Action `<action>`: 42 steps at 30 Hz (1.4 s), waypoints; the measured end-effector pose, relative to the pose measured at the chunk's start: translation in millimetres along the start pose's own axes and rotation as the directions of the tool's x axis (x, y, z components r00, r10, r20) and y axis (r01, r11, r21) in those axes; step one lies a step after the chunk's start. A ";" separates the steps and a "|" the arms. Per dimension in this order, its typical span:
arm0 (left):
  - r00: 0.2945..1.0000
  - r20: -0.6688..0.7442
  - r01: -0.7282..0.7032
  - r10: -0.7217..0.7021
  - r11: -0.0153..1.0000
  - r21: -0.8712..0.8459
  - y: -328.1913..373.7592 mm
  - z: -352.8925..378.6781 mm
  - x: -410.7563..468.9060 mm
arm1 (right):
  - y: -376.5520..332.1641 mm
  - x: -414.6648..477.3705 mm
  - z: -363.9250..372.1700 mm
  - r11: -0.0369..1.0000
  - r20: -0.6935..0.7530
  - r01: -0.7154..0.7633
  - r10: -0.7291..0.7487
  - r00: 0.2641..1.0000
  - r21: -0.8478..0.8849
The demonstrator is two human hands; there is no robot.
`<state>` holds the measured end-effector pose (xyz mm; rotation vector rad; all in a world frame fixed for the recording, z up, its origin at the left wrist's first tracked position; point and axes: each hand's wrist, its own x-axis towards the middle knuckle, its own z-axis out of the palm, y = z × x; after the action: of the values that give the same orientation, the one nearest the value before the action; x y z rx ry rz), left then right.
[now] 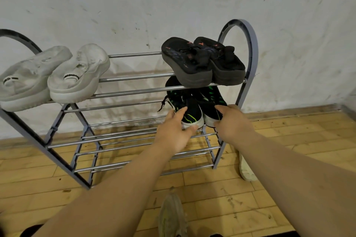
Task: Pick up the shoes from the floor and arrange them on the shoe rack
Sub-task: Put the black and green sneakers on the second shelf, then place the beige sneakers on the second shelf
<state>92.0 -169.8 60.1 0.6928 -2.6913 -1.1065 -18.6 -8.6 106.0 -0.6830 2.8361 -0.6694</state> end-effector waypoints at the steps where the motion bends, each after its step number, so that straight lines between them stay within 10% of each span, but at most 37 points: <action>1: 1.000 0.016 -0.005 0.005 1.000 0.029 1.3 -1.0 0.1 | 0.3 0.3 -0.2 1.000 0.004 -0.002 0.002 1.000 0.001; 17: 0.983 0.126 -0.158 0.136 0.970 0.183 0.3 -40.5 -77.1 | -21.0 -42.0 -70.5 0.946 0.387 0.197 -0.086 0.918 -0.257; 23: 0.946 0.262 -0.256 0.190 0.935 0.246 22.7 -6.7 -88.6 | 25.2 -58.3 -85.7 0.976 0.595 0.013 0.122 0.794 -0.218; 32: 0.901 0.430 -0.214 0.062 0.925 0.314 -9.8 66.4 -58.5 | 211.1 -54.5 59.6 0.896 0.366 -0.400 0.444 0.818 -0.192; 42: 0.925 0.378 -0.157 -0.033 0.873 0.462 -60.9 96.4 -14.4 | 265.5 26.4 187.7 0.872 0.308 -0.469 0.488 0.817 -0.137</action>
<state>97.2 -140.4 -50.8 0.4795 -3.3496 -0.5808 -101.9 118.0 -182.8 -0.0520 2.5499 -0.3467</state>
